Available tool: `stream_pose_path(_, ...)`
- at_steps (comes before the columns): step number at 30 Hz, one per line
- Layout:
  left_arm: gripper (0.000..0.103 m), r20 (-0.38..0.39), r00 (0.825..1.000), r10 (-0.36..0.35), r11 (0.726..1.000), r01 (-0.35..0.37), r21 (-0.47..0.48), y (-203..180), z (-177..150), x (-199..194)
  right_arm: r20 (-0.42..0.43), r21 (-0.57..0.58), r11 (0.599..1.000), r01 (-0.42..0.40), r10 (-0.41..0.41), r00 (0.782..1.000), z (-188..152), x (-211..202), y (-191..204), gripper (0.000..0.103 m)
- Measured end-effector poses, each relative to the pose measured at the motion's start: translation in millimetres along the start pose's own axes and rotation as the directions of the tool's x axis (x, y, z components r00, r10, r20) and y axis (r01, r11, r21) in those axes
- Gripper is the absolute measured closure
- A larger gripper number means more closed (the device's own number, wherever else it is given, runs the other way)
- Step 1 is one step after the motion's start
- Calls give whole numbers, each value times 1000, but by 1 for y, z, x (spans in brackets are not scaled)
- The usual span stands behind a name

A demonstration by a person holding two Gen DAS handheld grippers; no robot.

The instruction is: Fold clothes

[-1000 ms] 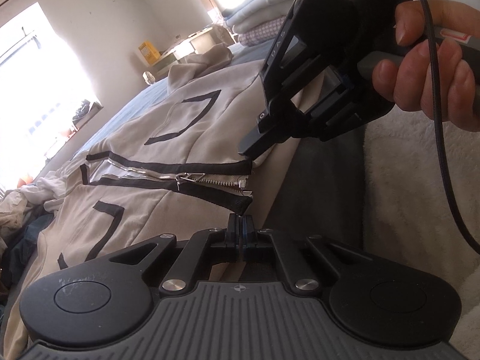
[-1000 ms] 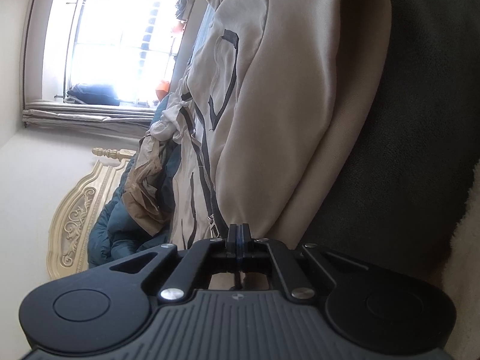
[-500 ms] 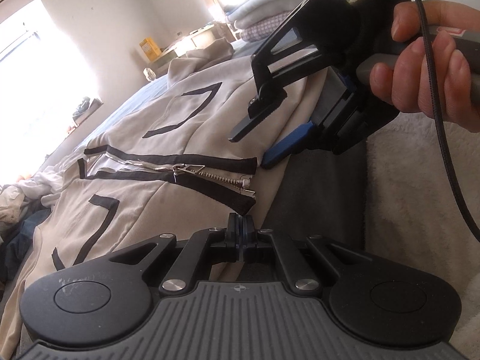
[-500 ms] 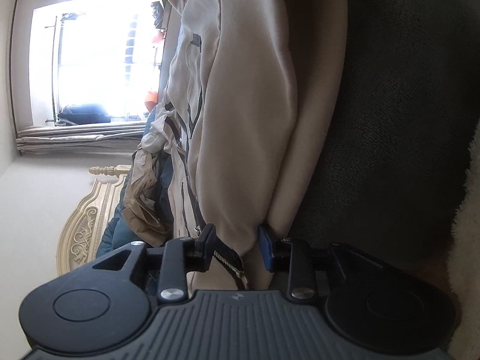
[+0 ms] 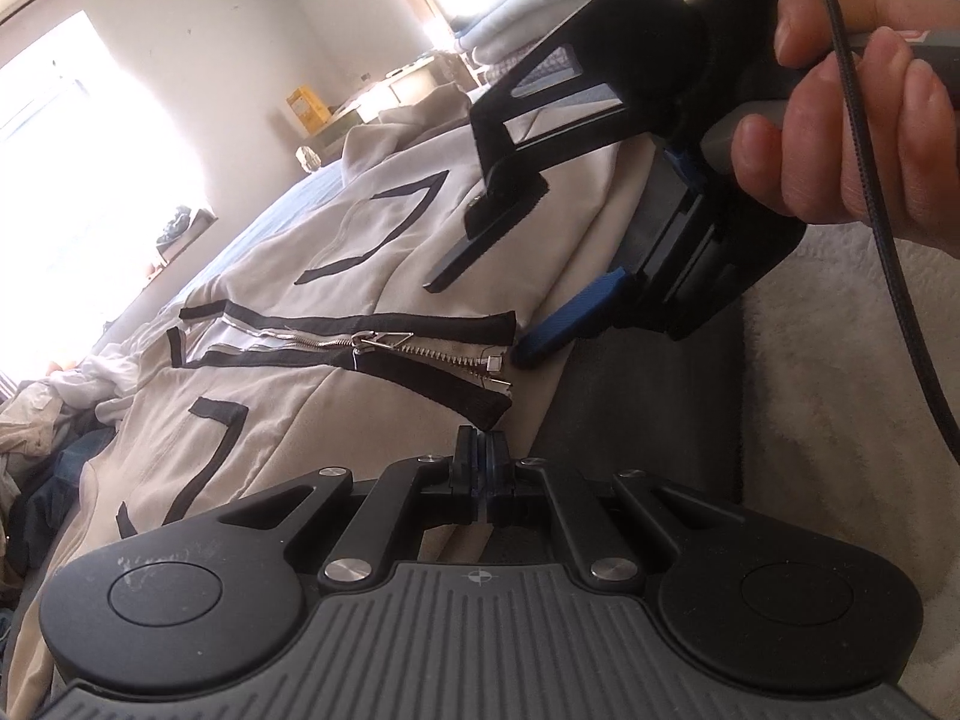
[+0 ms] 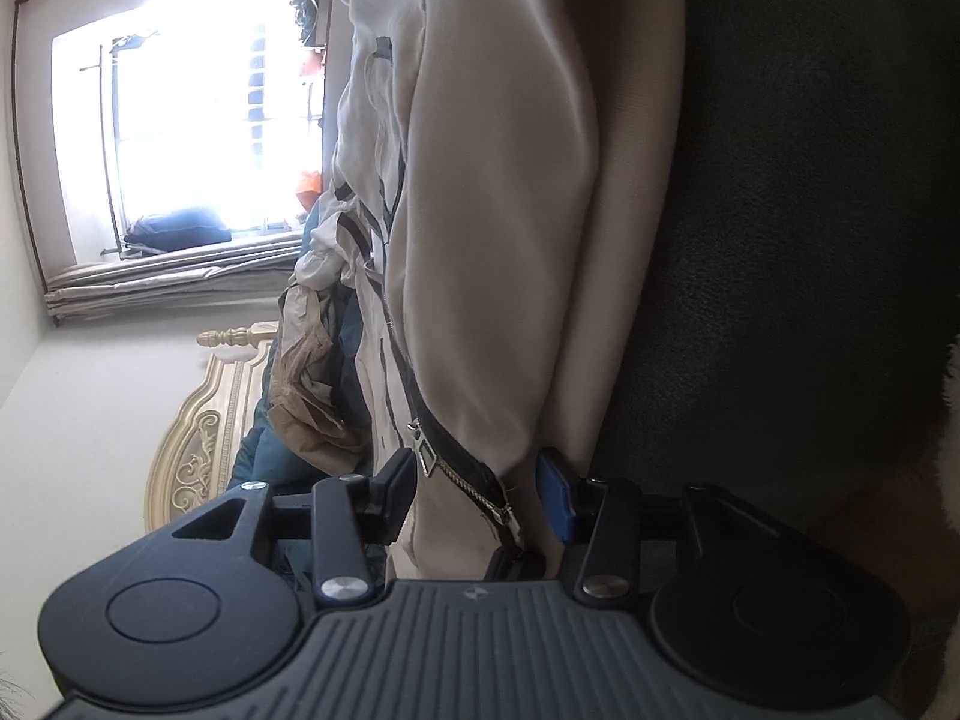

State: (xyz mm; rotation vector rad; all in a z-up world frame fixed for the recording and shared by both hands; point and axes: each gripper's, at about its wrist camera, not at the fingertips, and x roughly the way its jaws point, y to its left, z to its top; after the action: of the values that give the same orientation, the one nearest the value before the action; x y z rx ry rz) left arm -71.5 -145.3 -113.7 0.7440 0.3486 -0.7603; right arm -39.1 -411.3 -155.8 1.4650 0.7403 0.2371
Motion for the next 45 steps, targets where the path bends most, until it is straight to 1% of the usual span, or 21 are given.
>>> stream_pose_path(2,102,-1,1000,-2,1000,2,-7,1,0,1,11,-28,1000,2,-2,1000,0,4,5,61)
stream_pose_path(3,102,-2,1000,-2,1000,2,-11,1,0,1,22,-40,999,8,-7,1000,0,4,6,69)
stream_pose_path(4,102,-3,1000,-3,1000,3,-20,2,0,1,23,-43,999,12,-11,1000,1,5,5,84)
stream_pose_path(6,102,-6,1000,-2,999,2,-41,2,0,2,16,-56,998,18,-17,1000,1,6,3,94)
stream_pose_path(7,102,-4,1000,0,999,0,-40,1,0,1,20,-76,997,21,-20,1000,-1,3,5,95)
stream_pose_path(9,102,0,1000,3,1000,-3,-31,0,0,0,31,-128,991,43,-39,999,-4,-3,11,95)
stream_pose_path(13,102,3,1000,0,1000,0,-30,0,1,-1,32,-157,986,49,-44,999,-6,-14,15,96)
stream_pose_path(19,102,1,1000,-4,1000,4,-23,-1,1,0,28,-133,990,38,-35,999,-9,-18,8,96)
stream_pose_path(23,102,0,1000,-10,1000,10,-28,0,0,1,17,-113,994,10,-9,1000,-6,-12,4,95)
stream_pose_path(27,102,1,1000,-16,999,16,-30,1,-2,2,21,-139,990,27,-25,999,-6,-5,7,95)
stream_pose_path(29,102,2,1000,-18,999,18,-29,1,-3,3,30,-145,988,56,-52,998,-5,-3,2,95)
stream_pose_path(32,102,5,1000,-19,999,19,-27,1,-4,2,28,-141,989,52,-48,998,-5,-3,-1,95)
stream_pose_path(34,102,8,1000,-20,999,20,-28,2,-4,2,27,-143,989,48,-44,999,-5,-5,-1,92)
stream_pose_path(37,100,14,1000,-21,999,21,-25,3,-4,0,21,-98,995,24,-22,1000,-4,-7,-5,85)
stream_pose_path(38,100,16,1000,-24,999,25,-27,4,-4,-1,22,-82,996,23,-21,1000,-4,-8,-7,84)
stream_pose_path(40,99,16,999,-38,999,39,-33,7,-4,-5,31,-85,996,37,-34,999,-5,-15,-5,79)
stream_pose_path(41,98,16,999,-45,998,46,-38,9,-4,-7,38,-103,993,53,-49,998,-6,-19,-1,77)
stream_pose_path(43,96,23,998,-51,997,52,-49,14,-3,-12,37,-178,980,86,-81,996,-9,-29,10,76)
stream_pose_path(44,95,27,998,-52,997,53,-56,17,-2,-14,34,-230,968,99,-93,995,-12,-34,18,76)
stream_pose_path(45,94,29,998,-51,996,53,-65,20,-2,-16,37,-307,945,112,-106,994,-16,-39,29,76)
